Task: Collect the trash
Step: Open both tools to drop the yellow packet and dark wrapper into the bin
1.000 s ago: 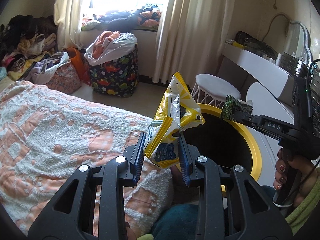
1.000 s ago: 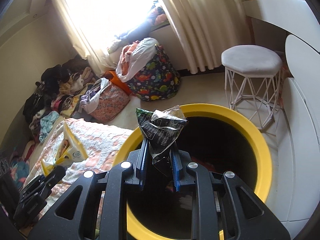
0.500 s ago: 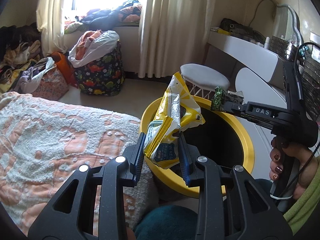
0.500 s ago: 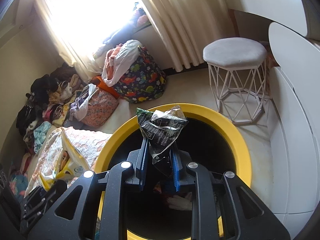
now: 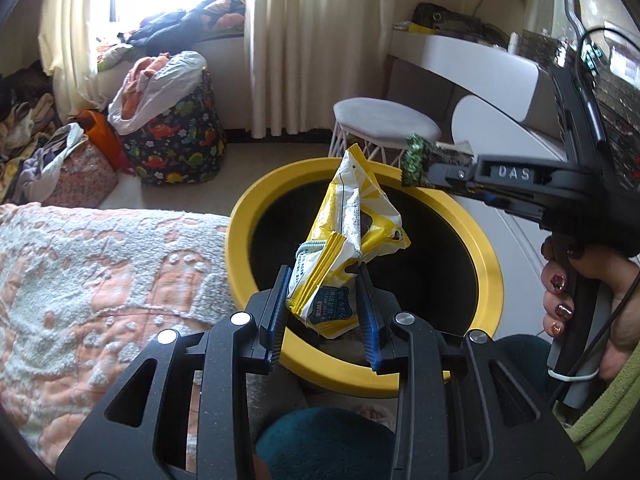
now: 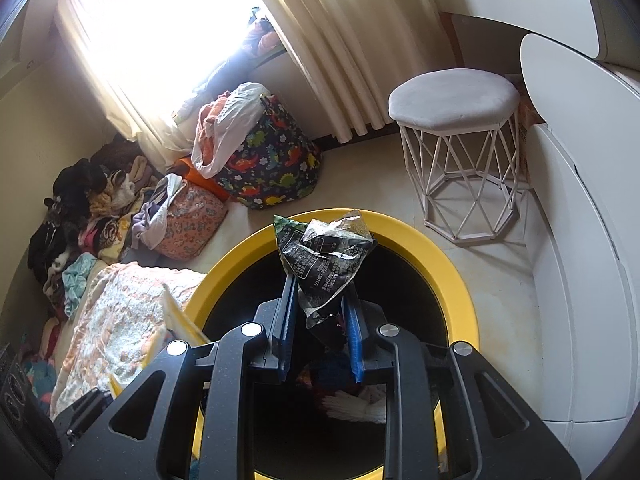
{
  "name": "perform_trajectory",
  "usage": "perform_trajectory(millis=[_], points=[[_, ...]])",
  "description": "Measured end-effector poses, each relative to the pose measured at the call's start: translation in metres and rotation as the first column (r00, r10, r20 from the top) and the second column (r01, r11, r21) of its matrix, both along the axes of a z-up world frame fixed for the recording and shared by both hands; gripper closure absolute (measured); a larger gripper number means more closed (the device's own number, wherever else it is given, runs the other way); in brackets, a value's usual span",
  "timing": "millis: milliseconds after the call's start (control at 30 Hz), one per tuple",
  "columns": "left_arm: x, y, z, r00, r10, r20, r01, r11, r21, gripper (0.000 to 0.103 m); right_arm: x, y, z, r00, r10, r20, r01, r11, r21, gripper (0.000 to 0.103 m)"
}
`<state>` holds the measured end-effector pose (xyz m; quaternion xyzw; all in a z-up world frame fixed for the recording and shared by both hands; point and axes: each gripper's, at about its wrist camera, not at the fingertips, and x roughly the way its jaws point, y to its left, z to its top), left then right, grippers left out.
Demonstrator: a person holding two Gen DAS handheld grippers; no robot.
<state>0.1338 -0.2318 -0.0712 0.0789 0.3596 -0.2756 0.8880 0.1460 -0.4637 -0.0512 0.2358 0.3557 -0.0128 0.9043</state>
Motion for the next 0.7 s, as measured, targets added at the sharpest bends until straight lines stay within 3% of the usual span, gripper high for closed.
perform_trajectory(millis=[133, 267, 333, 433, 500, 567, 700], points=[[0.0, -0.009, -0.007, 0.999, -0.034, -0.018, 0.035, 0.999, 0.022, 0.078, 0.0, 0.0, 0.0, 1.0, 0.001, -0.001, -0.001, 1.0, 0.002, 0.076], [0.0, -0.017, -0.014, 0.998, -0.058, -0.032, 0.059, 0.998, 0.035, 0.078, 0.0, 0.001, -0.001, 1.0, -0.001, -0.005, 0.001, 1.0, 0.01, 0.06], [-0.001, -0.02, -0.016, 0.997, -0.068, -0.039, 0.07, 0.997, 0.041, 0.076, -0.001, 0.001, -0.002, 1.0, -0.005, -0.009, 0.005, 1.0, 0.011, 0.057], [-0.002, -0.021, -0.017, 0.996, -0.08, -0.039, 0.081, 0.996, 0.04, 0.062, -0.003, 0.001, -0.001, 1.0, -0.015, -0.009, 0.015, 1.0, 0.014, 0.046], [-0.002, -0.022, -0.016, 0.996, -0.079, -0.041, 0.081, 0.996, 0.035, 0.058, -0.004, 0.001, 0.0, 1.0, -0.022, -0.008, 0.022, 1.0, 0.011, 0.045], [-0.002, -0.02, -0.016, 0.997, -0.071, -0.041, 0.072, 0.997, 0.032, 0.042, -0.005, 0.002, 0.0, 1.0, -0.024, -0.013, 0.024, 1.0, 0.003, 0.041], [-0.001, -0.014, -0.013, 0.998, -0.045, -0.039, 0.046, 0.999, 0.017, 0.025, -0.006, 0.003, 0.001, 0.999, -0.026, -0.022, 0.026, 1.0, -0.014, 0.035]])
